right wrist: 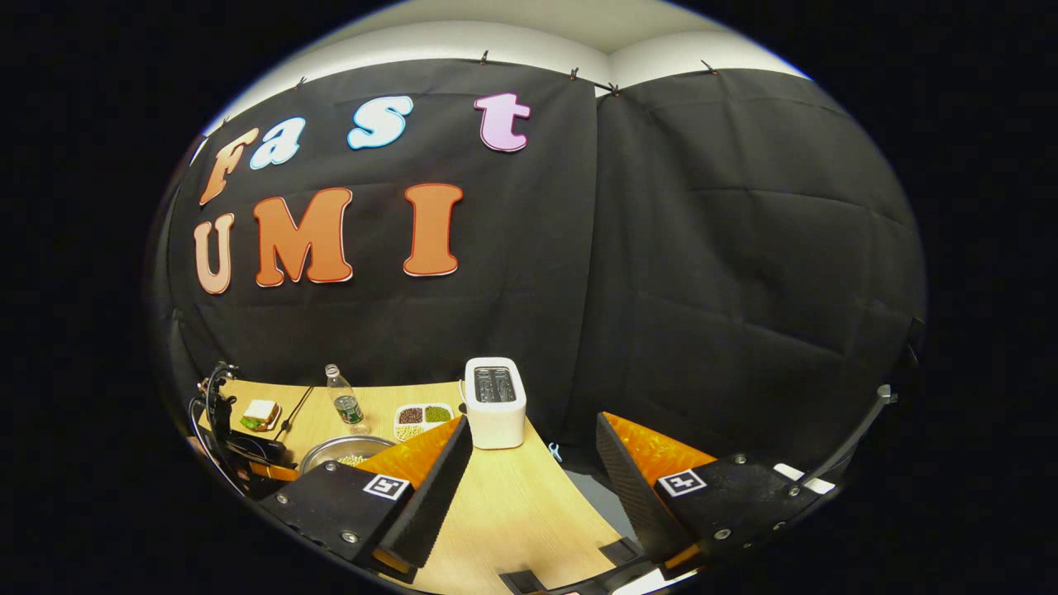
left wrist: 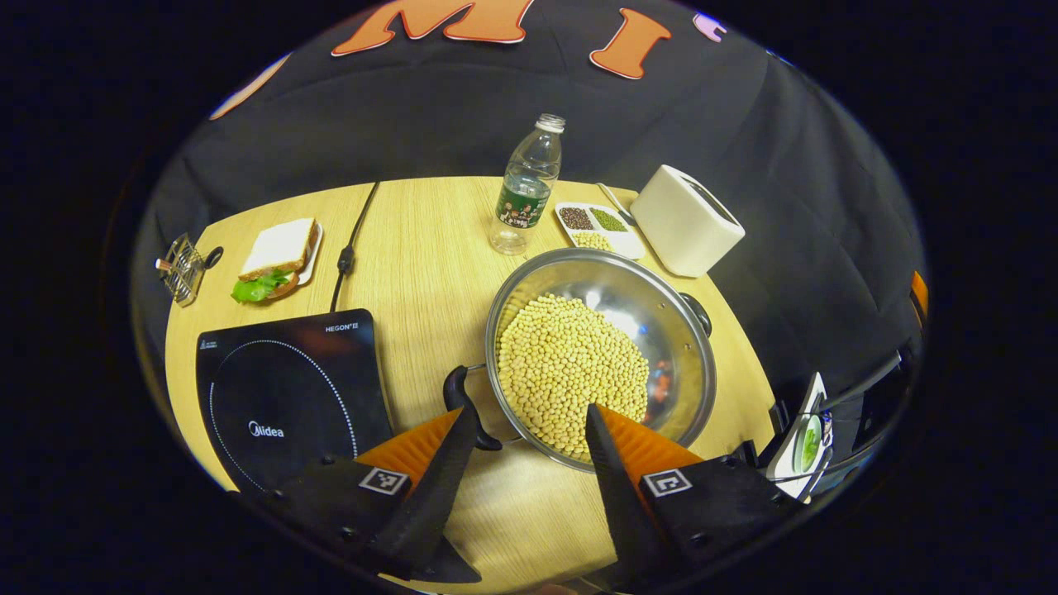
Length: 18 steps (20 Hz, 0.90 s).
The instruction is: First push the handle of the pot to place it horizontally, then grasp the pot with both hands and set it on the induction cooktop.
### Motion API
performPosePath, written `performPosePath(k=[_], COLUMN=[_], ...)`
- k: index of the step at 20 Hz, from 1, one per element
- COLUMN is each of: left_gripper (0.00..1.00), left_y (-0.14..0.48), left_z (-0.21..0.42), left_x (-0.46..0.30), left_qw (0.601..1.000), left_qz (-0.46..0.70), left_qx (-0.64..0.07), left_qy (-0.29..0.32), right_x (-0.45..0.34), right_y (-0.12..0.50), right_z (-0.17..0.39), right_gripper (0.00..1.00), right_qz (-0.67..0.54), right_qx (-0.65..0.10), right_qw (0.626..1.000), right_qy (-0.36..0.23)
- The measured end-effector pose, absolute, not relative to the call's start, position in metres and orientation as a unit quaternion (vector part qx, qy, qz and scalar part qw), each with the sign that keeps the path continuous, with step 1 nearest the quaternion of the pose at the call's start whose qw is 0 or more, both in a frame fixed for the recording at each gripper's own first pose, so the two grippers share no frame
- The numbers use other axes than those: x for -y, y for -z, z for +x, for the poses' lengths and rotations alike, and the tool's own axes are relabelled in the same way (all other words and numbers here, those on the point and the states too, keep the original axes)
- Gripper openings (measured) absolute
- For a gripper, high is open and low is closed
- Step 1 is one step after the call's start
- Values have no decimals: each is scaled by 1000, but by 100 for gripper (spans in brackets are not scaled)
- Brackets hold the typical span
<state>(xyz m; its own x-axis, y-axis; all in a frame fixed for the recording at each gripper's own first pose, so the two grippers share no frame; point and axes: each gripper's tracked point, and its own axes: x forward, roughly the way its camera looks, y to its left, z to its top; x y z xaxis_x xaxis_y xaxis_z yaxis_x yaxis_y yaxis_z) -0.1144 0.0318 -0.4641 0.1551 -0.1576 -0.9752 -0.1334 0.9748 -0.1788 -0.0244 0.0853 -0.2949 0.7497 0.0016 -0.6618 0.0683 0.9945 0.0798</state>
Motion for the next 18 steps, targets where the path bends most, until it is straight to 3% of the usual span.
performPosePath(k=[1,2,8,18], left_gripper=[89,96,100,98], left_y=[468,473,498,514], left_z=[-113,-113,-108,-119], left_x=[-34,-36,-44,-58], left_qw=[751,748,736,725], left_qz=[-106,-103,-89,-40], left_qx=[-652,-655,-669,-681], left_qy=[3,-3,-47,-97], right_x=[-85,-87,-100,-138], right_y=[297,299,322,386], right_z=[-25,-26,-20,-2], right_gripper=[94,94,94,94], right_qz=[49,50,54,69], right_qx=[-357,-360,-378,-420], right_qw=[933,931,924,904], right_qy=[19,19,12,-36])
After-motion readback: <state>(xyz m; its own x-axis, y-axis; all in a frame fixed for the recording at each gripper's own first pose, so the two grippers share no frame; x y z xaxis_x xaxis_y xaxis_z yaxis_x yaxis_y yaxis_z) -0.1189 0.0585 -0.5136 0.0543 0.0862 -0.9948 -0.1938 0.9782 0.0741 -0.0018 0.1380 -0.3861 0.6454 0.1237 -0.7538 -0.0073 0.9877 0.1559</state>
